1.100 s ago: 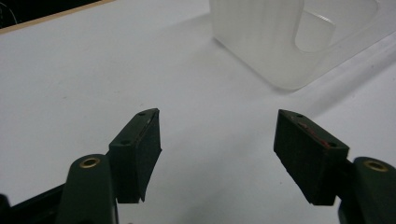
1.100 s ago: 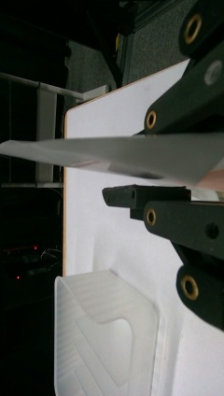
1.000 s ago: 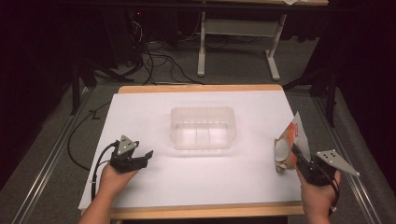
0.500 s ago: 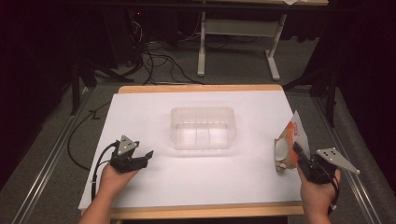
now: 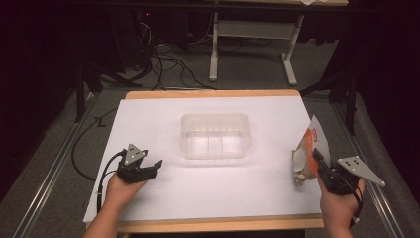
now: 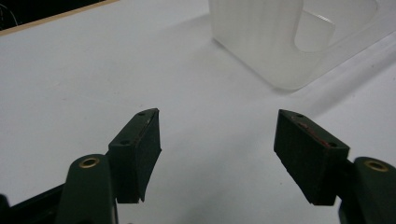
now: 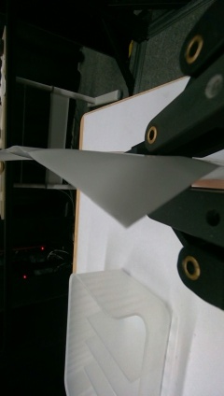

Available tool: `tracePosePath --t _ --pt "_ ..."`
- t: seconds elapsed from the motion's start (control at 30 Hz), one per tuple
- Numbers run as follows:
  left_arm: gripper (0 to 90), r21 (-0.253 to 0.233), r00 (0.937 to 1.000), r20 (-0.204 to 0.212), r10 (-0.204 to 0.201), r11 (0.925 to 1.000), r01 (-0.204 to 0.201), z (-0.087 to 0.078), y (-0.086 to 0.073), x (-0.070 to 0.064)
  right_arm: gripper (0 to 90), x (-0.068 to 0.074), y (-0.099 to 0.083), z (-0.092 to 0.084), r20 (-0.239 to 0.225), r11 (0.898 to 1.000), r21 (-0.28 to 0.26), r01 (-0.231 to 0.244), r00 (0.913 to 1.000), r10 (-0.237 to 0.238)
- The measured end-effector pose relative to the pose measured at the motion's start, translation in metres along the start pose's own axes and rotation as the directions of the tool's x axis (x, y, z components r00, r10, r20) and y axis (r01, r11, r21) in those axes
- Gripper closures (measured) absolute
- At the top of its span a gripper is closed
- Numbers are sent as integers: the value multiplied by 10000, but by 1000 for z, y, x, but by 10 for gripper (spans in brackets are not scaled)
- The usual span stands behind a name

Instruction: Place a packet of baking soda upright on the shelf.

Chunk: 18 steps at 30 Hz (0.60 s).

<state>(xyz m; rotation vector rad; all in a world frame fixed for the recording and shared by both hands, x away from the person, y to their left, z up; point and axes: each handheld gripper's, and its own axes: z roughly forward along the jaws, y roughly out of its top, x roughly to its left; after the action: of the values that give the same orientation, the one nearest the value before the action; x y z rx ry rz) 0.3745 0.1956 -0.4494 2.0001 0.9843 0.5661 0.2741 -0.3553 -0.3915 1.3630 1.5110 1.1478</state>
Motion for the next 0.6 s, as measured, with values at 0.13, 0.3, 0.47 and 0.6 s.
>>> tracePosePath --t 0.13,0.3,0.47,0.6 --pt "321 20 10000 5 12 10000 -12 0 0 0 900 2 2 -1 -96 9999 -91 50 9999 -51" --pt "321 -118 10000 -42 -57 9999 57 -2 1 1 900 6 7 -4 -307 9997 -227 70 9995 -77" --pt "320 -171 10000 16 -21 9999 21 -2 1 1 900 12 16 -6 -669 9986 -515 -98 9977 64" --pt "318 -209 10000 50 8 9998 -7 -3 1 0 900 16 22 -4 -829 9984 -553 -100 9965 54"
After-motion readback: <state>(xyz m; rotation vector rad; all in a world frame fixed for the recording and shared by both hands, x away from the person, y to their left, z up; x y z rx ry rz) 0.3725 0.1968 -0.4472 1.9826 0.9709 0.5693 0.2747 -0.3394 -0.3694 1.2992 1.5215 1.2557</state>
